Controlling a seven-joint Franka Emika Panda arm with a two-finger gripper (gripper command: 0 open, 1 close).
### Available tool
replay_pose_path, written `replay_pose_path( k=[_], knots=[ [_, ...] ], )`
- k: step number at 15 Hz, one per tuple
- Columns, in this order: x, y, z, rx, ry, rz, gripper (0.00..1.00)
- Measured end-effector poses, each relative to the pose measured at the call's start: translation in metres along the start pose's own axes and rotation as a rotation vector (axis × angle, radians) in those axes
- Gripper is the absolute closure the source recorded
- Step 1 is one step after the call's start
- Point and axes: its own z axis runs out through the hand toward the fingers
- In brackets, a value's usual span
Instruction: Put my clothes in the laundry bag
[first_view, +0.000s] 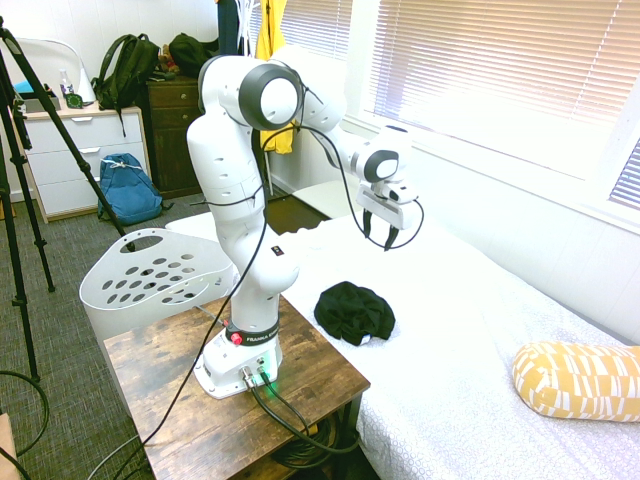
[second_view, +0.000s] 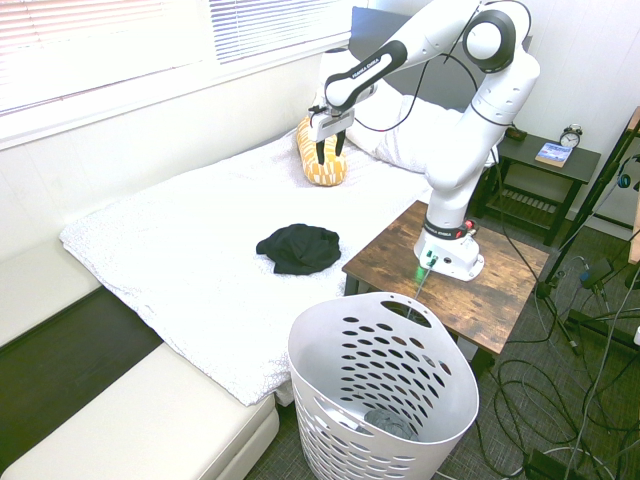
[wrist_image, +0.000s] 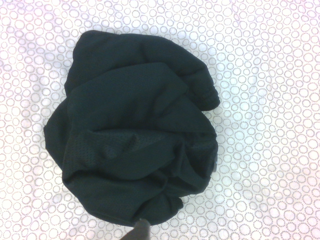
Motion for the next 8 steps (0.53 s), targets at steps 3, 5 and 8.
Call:
replay_pose_path(
  k=[3, 5, 8],
  knots=[
    [0.001, -0.004, 0.000, 0.006, 0.011, -0.008, 0.00],
    [0.000, -0.019, -0.003, 0.030, 0.041, -0.037, 0.00],
    [0.003, -0.055, 0.013, 0.065, 0.062, -0.083, 0.00]
  ],
)
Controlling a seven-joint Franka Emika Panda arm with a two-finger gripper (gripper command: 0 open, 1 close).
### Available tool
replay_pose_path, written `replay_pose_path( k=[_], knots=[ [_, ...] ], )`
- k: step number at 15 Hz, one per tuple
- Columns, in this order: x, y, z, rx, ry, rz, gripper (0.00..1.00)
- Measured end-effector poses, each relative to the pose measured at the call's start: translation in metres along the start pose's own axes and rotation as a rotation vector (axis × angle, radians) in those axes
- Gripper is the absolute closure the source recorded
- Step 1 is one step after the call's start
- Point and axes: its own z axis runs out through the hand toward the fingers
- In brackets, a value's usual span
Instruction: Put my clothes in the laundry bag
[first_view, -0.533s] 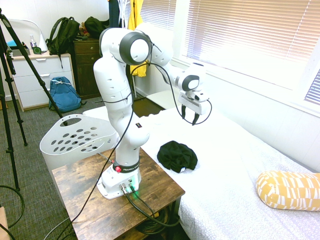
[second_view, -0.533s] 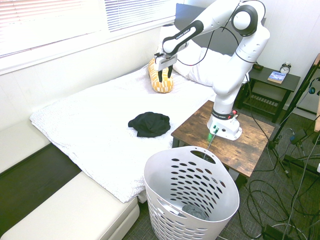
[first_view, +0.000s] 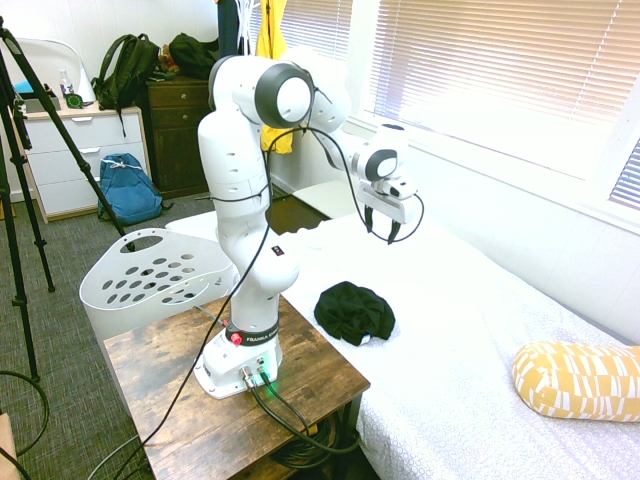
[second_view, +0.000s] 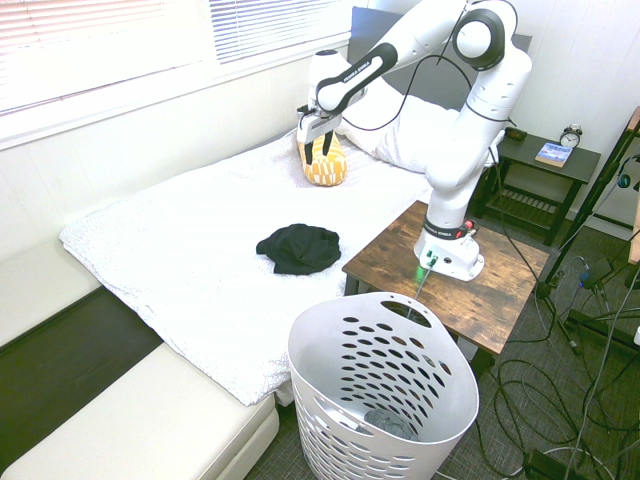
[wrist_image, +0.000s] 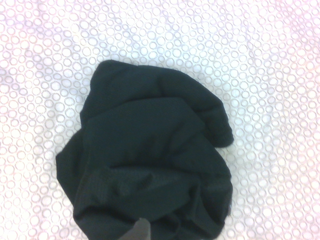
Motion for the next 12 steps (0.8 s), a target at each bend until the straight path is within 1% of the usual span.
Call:
replay_pose_path(
  k=[2, 6, 9, 12],
  knots=[
    [0.006, -0.020, 0.034, 0.007, -0.004, -0.031, 0.00],
    [-0.002, -0.044, 0.123, -0.007, -0.033, -0.107, 0.00],
    [-0.017, -0.040, 0.186, -0.031, -0.073, -0.120, 0.00],
    [-0.037, -0.026, 0.243, -0.047, -0.101, -0.174, 0.00]
  ],
)
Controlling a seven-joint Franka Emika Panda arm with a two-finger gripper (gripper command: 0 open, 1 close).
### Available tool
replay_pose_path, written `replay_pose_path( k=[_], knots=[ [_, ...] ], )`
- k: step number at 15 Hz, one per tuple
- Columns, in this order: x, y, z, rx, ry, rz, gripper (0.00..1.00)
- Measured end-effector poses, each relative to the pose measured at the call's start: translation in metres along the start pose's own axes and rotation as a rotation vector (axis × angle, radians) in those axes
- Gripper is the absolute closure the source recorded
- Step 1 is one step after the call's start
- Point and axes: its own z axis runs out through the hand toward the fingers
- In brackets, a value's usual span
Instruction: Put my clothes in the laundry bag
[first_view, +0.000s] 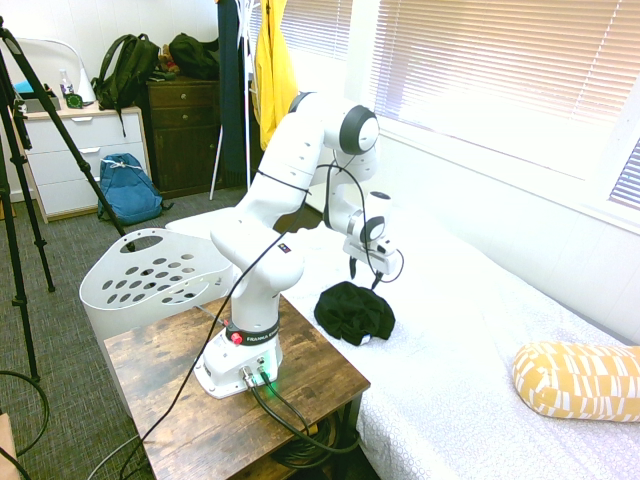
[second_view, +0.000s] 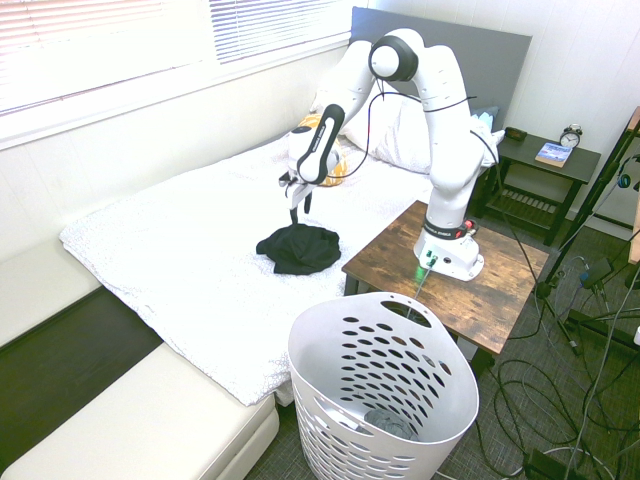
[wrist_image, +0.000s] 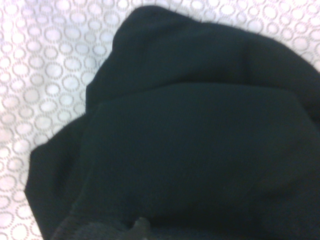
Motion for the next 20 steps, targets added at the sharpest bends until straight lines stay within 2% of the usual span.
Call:
replay_pose_path(
  k=[7, 8, 20],
  knots=[
    [-0.020, 0.056, 0.134, -0.033, -0.061, -0.187, 0.00],
    [-0.021, 0.057, 0.144, -0.035, -0.062, -0.196, 1.00],
    [-0.015, 0.052, 0.141, 0.009, -0.069, -0.177, 1.00]
  ],
)
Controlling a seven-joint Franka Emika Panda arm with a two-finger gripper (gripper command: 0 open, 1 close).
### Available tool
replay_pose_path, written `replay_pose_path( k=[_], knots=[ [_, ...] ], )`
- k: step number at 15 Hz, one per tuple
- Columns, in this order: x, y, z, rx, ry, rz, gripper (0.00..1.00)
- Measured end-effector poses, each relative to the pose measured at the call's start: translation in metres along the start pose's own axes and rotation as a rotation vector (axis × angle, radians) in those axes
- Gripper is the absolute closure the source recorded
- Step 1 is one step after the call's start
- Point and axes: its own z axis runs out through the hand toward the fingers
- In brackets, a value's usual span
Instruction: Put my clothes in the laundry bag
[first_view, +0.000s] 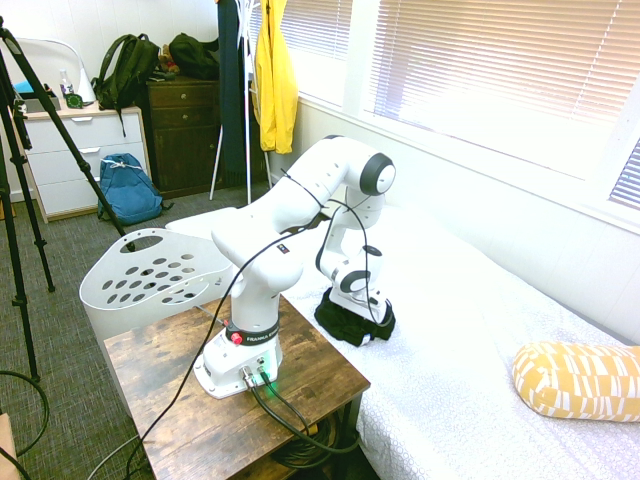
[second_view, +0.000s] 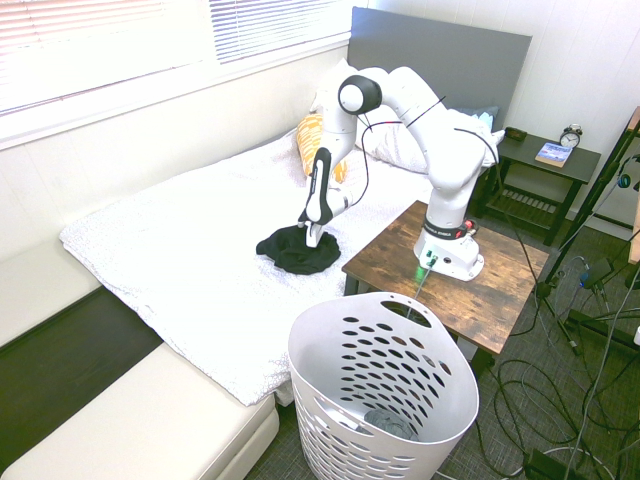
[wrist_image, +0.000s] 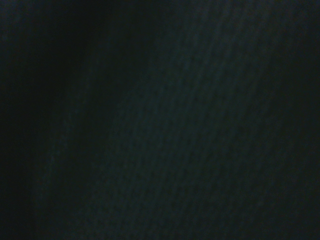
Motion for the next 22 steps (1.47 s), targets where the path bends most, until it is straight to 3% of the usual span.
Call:
replay_pose_path(
  k=[13, 16, 22],
  knots=[
    [0.020, -0.015, -0.025, 0.045, 0.019, 0.010, 1.00],
    [0.038, -0.038, -0.083, 0.078, 0.065, -0.011, 1.00],
    [0.022, -0.129, -0.269, 0.125, 0.181, -0.137, 1.00]
  ],
)
